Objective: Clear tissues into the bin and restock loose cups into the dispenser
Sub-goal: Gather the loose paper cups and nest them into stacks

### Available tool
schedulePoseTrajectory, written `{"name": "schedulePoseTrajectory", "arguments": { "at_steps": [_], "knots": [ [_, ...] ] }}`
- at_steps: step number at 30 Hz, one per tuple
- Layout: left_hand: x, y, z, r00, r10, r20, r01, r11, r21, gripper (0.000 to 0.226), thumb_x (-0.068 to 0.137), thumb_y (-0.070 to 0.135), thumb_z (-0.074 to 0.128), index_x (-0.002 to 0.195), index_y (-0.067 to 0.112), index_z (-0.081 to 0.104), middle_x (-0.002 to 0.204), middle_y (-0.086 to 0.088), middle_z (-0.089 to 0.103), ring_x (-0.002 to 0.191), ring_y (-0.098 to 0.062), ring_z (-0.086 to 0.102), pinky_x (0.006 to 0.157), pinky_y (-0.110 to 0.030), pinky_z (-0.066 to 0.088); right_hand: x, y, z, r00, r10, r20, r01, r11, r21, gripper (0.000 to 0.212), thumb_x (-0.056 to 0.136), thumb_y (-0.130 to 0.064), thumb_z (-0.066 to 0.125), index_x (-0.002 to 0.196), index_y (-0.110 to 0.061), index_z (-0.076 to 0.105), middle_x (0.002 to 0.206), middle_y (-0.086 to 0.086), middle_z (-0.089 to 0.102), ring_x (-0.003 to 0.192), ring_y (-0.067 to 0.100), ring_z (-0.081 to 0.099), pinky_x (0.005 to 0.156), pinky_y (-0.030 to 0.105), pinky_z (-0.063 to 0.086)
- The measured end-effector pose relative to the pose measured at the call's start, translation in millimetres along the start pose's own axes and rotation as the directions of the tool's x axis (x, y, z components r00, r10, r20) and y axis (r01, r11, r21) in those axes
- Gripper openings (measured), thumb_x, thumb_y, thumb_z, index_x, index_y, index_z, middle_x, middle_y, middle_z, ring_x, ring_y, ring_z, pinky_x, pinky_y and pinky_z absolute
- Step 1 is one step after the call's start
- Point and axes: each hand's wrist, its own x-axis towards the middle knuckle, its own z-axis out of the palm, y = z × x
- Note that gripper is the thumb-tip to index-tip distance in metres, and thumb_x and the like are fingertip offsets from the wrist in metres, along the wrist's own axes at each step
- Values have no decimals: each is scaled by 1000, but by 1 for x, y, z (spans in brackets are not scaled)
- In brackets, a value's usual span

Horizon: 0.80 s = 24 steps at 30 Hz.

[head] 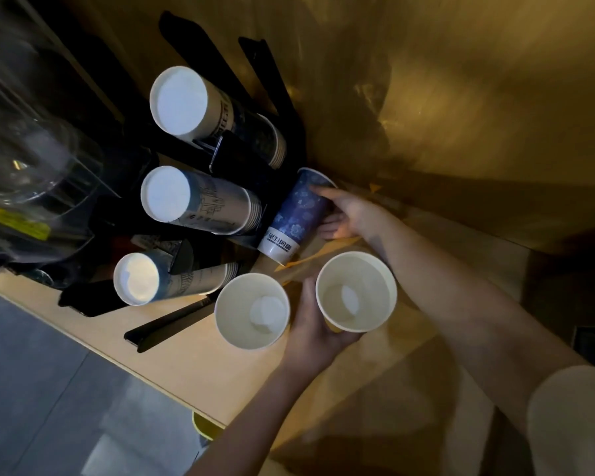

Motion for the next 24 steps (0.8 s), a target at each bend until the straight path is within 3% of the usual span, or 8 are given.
{"name": "schedulePoseTrajectory", "arguments": {
  "at_steps": [6,9,12,18,22,24],
  "knots": [
    [-1,-3,0,1000,-4,14,4,1000,5,81,56,30,80,113,51,26,116,33,35,112,20,34,92,2,30,3,6,-7,997,-75,-2,75,997,32,76,81,-36,66,139,-5,28,145,25,35,129,41,41,105,47,36],
    [0,-2,-2,1000,-16,26,16,1000,-1,78,55,36,78,115,47,29,113,46,32,111,21,35,91,2,30,-5,9,-14,994,-107,-33,108,993,38,73,80,-36,66,138,-9,31,142,25,39,124,41,46,99,45,42],
    [-1,-2,-2,1000,-15,25,15,1000,4,78,55,36,80,113,47,29,114,38,36,110,23,35,89,4,30,-22,5,-24,973,-207,-98,212,976,43,70,79,-36,68,135,-15,33,138,23,44,117,41,52,90,44,47],
    [2,1,-3,1000,3,28,-4,1000,27,86,56,26,83,116,43,24,116,28,35,110,23,34,87,7,28,-82,-1,-42,833,-534,-146,551,824,131,73,71,-36,71,133,-24,35,137,12,50,105,33,60,83,39,53],
    [3,1,-3,1000,1,22,-1,1000,13,86,57,16,85,114,40,24,120,9,41,115,-2,39,84,8,28,-138,1,-52,706,-695,-136,701,657,279,81,66,-40,68,137,-25,32,136,8,52,105,22,64,75,34,56],
    [4,1,-4,999,28,25,-28,1000,-1,86,57,13,85,110,44,25,121,6,41,116,-7,40,85,7,29,-167,6,-60,652,-746,-135,741,591,319,94,59,-42,78,139,-24,32,136,7,52,104,19,65,76,34,57]
  ]
}}
